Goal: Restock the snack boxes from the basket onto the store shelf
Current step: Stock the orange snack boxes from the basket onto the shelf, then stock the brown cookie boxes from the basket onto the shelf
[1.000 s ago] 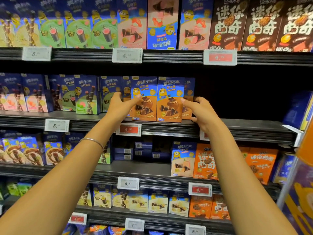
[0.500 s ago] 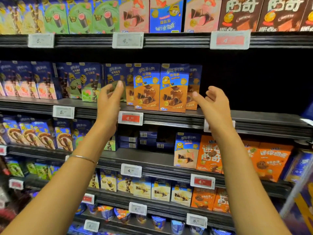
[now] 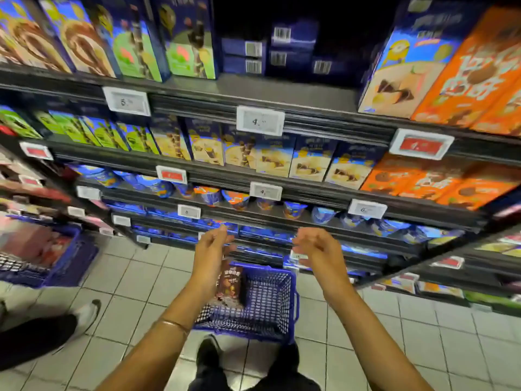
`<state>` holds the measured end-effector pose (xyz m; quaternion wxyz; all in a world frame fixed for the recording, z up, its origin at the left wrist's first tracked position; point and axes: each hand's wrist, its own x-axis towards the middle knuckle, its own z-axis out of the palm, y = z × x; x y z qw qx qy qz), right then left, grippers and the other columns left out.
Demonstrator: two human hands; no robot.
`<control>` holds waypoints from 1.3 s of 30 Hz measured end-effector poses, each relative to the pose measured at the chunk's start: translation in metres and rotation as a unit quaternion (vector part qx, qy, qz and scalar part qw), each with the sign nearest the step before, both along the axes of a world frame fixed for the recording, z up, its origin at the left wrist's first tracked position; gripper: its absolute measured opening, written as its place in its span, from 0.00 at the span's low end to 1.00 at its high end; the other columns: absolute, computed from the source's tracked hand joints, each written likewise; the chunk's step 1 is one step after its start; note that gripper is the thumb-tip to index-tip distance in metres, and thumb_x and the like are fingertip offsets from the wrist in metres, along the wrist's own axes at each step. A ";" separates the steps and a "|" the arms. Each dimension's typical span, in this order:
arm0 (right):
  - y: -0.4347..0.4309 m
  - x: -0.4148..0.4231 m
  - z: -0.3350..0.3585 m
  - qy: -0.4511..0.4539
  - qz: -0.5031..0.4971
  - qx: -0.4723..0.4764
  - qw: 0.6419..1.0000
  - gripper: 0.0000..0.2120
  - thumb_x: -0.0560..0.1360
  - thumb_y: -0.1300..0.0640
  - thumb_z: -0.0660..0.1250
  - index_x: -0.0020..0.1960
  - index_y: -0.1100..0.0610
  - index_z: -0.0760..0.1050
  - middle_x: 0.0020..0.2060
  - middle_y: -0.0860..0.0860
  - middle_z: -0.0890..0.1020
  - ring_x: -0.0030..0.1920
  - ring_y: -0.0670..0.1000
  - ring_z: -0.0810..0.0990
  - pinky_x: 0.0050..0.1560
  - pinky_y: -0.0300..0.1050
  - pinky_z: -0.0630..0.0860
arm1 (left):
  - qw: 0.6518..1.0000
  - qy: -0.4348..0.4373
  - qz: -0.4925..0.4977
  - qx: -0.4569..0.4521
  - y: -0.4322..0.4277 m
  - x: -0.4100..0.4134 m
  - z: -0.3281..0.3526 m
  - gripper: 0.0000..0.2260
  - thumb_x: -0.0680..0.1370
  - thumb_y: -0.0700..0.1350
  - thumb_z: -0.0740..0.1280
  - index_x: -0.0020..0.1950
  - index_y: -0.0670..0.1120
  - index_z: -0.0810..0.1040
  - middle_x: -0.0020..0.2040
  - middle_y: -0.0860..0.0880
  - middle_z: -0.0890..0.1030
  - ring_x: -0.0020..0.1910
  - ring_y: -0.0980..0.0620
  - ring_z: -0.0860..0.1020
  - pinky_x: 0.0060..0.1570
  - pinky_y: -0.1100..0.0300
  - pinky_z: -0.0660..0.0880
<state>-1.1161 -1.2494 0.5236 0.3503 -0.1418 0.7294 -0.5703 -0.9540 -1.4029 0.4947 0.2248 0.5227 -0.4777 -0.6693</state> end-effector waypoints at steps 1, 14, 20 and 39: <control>0.002 0.012 -0.026 -0.027 -0.007 0.037 0.999 0.04 0.80 0.61 0.69 0.54 0.59 0.81 0.43 0.53 0.85 0.45 0.51 0.84 0.44 0.42 0.76 | 0.999 -0.016 0.001 0.043 0.001 0.013 -0.023 0.12 0.84 0.53 0.66 0.48 0.47 0.81 0.49 0.42 0.87 0.43 0.46 0.83 0.42 0.52 0.77; -0.023 0.110 -0.296 -0.261 -0.058 0.258 0.928 0.21 0.85 0.62 0.58 0.35 0.54 0.76 0.32 0.54 0.77 0.30 0.51 0.75 0.37 0.43 0.67 | 0.963 -0.090 -0.001 0.253 -0.026 0.095 -0.271 0.27 0.86 0.63 0.52 0.69 0.45 0.77 0.49 0.46 0.88 0.37 0.52 0.87 0.29 0.60 0.80; -0.055 0.109 -0.480 -0.256 -0.011 0.278 0.926 0.14 0.83 0.57 0.64 0.39 0.54 0.72 0.33 0.53 0.72 0.30 0.51 0.70 0.29 0.43 0.67 | 0.938 -0.035 0.048 0.342 -0.023 0.091 -0.434 0.28 0.85 0.66 0.45 0.61 0.51 0.78 0.38 0.50 0.86 0.34 0.51 0.84 0.32 0.59 0.79; -0.136 0.112 -0.708 -0.300 0.099 0.037 0.948 0.35 0.71 0.28 0.64 0.74 0.43 0.71 0.67 0.46 0.80 0.66 0.48 0.79 0.69 0.53 0.75 | 0.808 0.121 0.384 0.429 -0.009 0.045 -0.654 0.33 0.84 0.64 0.44 0.78 0.47 0.73 0.77 0.40 0.72 0.76 0.33 0.68 0.76 0.31 0.59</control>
